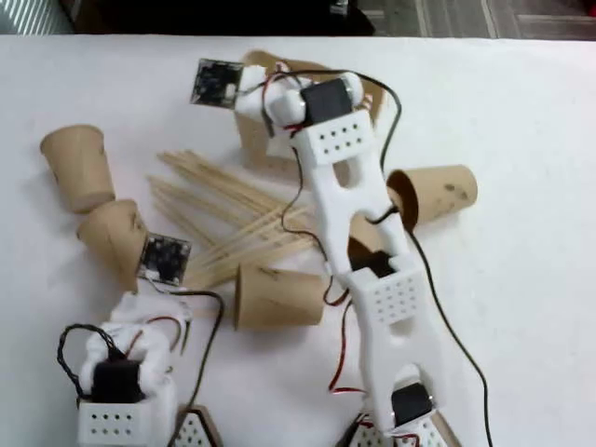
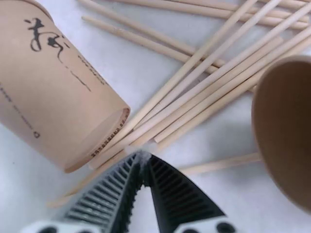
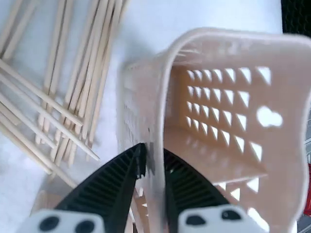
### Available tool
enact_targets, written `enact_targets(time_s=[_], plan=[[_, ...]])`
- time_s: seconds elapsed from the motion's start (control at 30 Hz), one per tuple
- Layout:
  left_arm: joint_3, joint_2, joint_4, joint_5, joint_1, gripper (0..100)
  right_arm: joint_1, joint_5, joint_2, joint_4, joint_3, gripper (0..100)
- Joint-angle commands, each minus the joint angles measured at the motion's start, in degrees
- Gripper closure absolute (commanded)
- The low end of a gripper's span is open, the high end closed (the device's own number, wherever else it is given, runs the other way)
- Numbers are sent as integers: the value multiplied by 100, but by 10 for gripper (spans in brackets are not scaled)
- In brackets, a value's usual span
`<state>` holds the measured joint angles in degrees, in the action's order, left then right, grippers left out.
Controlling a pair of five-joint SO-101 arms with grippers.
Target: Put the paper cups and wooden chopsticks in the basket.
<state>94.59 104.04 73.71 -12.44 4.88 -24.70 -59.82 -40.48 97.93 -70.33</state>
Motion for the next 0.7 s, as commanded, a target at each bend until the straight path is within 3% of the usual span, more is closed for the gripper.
enact_targets(time_s=[0.0, 0.3, 0.4, 0.53, 0.67], plan=[[-114, 13, -35, -35, -22, 973, 163, -62, 505, 13, -176, 979], [-114, 13, -35, -35, -22, 973, 233, -9, 505, 22, -176, 962], [-114, 13, -35, -35, -22, 973, 207, 211, 541, 22, -229, 855], [-114, 13, -35, -35, -22, 973, 242, 1099, 875, 22, -220, 704], [-114, 13, -35, -35, -22, 973, 242, 1398, 1455, 48, -167, 706]])
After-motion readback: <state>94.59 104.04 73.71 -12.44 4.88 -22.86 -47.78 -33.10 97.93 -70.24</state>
